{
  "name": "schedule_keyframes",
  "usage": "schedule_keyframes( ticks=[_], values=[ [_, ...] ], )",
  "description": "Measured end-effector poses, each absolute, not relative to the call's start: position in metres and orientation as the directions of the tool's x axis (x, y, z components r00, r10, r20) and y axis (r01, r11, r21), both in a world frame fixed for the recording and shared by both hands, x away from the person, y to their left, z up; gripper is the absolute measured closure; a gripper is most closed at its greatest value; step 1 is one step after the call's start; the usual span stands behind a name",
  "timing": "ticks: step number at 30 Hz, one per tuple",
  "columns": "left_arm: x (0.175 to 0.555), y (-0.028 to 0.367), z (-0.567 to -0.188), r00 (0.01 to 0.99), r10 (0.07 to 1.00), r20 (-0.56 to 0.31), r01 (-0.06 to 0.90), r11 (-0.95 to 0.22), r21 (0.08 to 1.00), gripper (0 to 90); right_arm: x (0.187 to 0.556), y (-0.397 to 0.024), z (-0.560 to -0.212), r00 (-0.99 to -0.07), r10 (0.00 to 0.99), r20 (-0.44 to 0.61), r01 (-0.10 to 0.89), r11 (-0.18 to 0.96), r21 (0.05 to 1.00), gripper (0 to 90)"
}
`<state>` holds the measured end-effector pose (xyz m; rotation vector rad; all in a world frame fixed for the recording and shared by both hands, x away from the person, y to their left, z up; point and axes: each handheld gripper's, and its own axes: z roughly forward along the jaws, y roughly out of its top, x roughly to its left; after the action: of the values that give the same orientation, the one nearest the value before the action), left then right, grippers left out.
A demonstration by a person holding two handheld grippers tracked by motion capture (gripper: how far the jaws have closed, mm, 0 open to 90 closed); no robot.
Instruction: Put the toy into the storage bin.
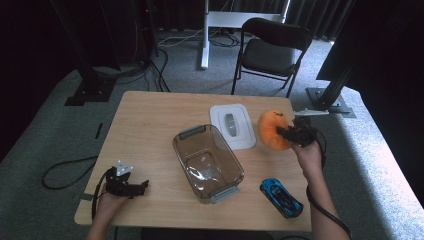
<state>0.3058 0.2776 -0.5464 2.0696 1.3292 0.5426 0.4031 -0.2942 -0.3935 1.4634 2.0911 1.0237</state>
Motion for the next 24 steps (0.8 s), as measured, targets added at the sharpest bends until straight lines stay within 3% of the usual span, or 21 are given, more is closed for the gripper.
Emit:
schedule_keyframes(
  ticks=[24],
  values=[
    [0.306, 0.278, -0.546, 0.411, 0.911, 0.014, 0.659, -0.308, 0.686, 1.2, 0.379, -0.249, -0.357, -0.529, 0.847, 0.051, 0.53, 0.282, 0.8, 67.3]
  ],
)
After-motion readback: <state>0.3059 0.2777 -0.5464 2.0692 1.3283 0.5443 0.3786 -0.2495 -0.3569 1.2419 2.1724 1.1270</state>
